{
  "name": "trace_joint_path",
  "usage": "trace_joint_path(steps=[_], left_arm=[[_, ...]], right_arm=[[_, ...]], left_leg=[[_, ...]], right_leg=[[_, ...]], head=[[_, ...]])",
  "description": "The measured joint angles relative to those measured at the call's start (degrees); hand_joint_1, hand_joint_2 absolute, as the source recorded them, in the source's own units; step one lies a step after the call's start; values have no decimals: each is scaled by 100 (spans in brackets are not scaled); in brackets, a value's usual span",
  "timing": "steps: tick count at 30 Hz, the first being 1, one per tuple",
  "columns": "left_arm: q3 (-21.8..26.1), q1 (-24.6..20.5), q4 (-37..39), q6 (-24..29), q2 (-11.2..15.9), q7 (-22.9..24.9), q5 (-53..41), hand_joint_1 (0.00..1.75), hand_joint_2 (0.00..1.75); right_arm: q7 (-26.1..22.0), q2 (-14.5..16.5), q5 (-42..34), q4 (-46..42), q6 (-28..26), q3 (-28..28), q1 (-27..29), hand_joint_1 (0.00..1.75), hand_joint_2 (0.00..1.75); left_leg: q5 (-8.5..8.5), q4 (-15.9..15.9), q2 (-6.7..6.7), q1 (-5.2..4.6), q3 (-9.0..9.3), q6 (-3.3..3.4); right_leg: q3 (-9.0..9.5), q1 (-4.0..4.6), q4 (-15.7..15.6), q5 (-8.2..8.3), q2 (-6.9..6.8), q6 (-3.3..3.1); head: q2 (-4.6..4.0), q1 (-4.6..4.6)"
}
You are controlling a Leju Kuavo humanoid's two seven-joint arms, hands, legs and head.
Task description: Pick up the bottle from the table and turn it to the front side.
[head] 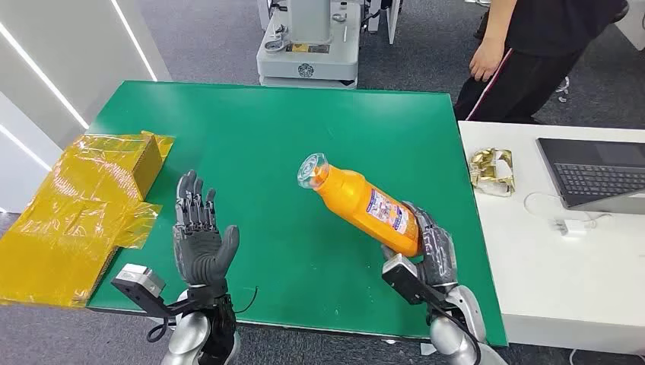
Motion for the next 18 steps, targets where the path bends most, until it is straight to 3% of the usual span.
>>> trace_joint_path(steps=[5, 9, 18], left_arm=[[-6, -23, 20, -95, 2, 8, 182, 0, 175], [-87, -73, 84, -438, 22, 160, 437, 0, 175], [-443, -380, 481, -1172, 84, 515, 606, 0, 175]], right_arm=[[-613, 48, -76, -206, -379, -38, 189, 175, 175], [-815, 122, -19, -380, -508, -17, 334, 175, 175], [-802, 160, 170, -507, 28, 243, 370, 175, 175]], left_leg=[[0, 0, 1, 0, 1, 0], [0, 0, 1, 0, 0, 0], [0, 1, 1, -1, -1, 0]], right_leg=[[-1, 0, 0, 0, 1, 0], [-3, 0, 0, 0, 2, 0], [-3, -1, 0, 0, 2, 0]], head=[[0, 0], [0, 0], [0, 1]])
